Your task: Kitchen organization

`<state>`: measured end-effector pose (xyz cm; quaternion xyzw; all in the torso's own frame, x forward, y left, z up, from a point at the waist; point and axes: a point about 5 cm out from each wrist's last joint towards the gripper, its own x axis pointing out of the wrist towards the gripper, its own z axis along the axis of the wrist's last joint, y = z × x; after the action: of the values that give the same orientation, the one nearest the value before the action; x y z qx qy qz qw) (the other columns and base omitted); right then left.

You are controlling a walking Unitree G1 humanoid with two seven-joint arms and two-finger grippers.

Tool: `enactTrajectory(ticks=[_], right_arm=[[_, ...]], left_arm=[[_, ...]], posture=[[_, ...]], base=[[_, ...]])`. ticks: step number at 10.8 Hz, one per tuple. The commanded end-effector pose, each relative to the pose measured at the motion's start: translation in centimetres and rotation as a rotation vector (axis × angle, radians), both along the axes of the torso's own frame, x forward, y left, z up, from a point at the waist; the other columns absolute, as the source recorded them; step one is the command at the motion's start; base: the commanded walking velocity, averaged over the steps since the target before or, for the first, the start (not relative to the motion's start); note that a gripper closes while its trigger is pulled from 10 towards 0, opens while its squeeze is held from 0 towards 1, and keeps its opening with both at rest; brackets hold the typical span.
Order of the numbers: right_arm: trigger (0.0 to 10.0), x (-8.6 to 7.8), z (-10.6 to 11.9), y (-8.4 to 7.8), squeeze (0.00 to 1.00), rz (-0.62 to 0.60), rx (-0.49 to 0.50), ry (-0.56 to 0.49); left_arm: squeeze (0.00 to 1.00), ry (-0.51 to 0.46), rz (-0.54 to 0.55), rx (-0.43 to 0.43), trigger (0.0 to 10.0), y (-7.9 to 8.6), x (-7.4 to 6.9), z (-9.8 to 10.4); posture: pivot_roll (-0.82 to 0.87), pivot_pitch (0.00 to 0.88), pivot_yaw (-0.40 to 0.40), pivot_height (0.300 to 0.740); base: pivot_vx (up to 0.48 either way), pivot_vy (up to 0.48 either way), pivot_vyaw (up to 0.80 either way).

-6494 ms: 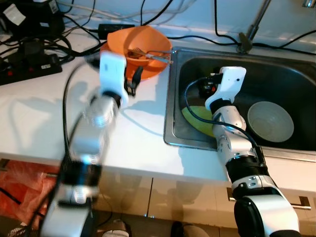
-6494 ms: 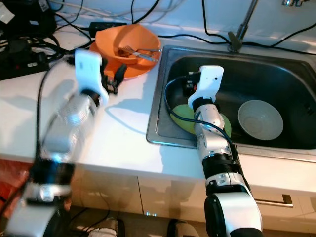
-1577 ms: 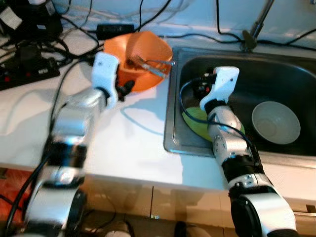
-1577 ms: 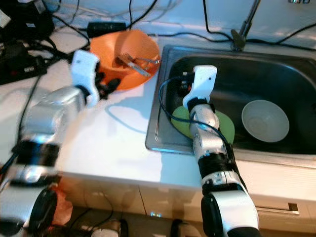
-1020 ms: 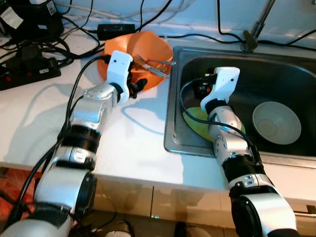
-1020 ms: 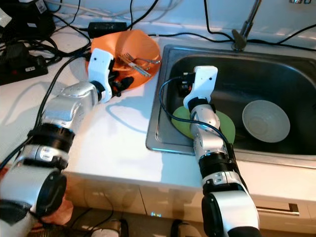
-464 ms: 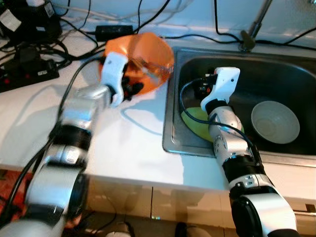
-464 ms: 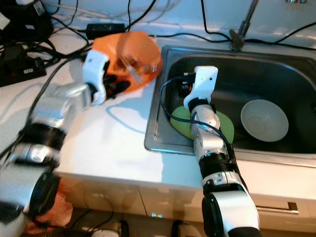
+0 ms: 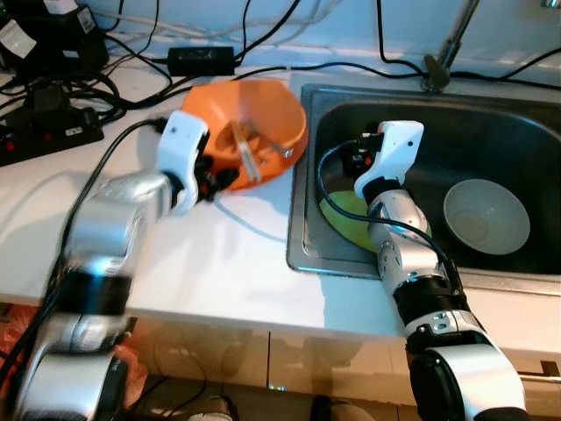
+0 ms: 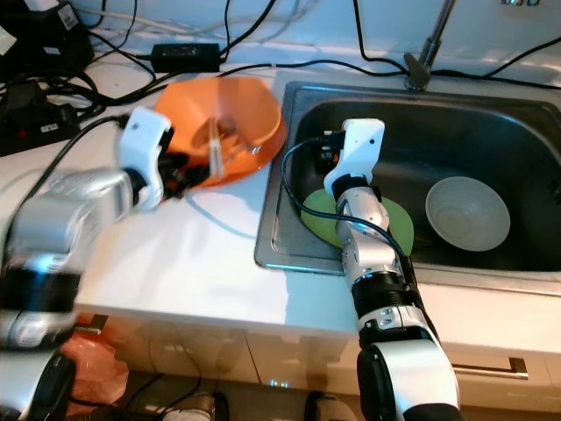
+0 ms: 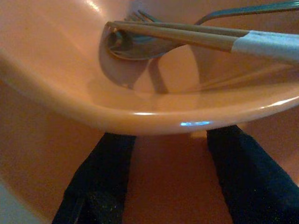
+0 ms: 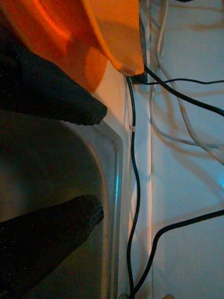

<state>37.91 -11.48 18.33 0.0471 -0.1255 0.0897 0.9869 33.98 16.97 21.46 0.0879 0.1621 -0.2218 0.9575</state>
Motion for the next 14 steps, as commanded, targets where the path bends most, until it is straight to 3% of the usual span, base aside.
enactTrajectory(ticks=[1,6,9,14], right_arm=[[10.0,-0.3,-1.3,0.0,0.00,0.001,0.009,0.040],[10.0,-0.2,-1.5,0.1,0.00,0.011,0.011,0.053],[10.0,-0.1,-1.5,0.3,0.00,0.020,0.011,0.058],[10.0,0.1,-1.4,0.2,0.00,0.020,0.008,0.063]], left_arm=[[0.00,0.100,-0.001,0.017,10.0,0.2,-0.9,-1.6],[0.00,0.153,0.035,0.006,10.0,-0.3,-6.1,-1.7],[0.00,0.156,0.068,0.004,10.0,-0.5,-7.4,-1.5],[0.00,0.015,0.157,0.053,10.0,0.3,-7.0,0.8]], posture=[[0.18,0.126,0.021,0.740],[0.23,0.141,0.004,0.740],[0.24,0.151,-0.003,0.740],[0.25,0.153,-0.022,0.740]], base=[[0.000,0.000,0.00],[0.000,0.000,0.00],[0.000,0.000,0.00],[0.000,0.000,0.00]])
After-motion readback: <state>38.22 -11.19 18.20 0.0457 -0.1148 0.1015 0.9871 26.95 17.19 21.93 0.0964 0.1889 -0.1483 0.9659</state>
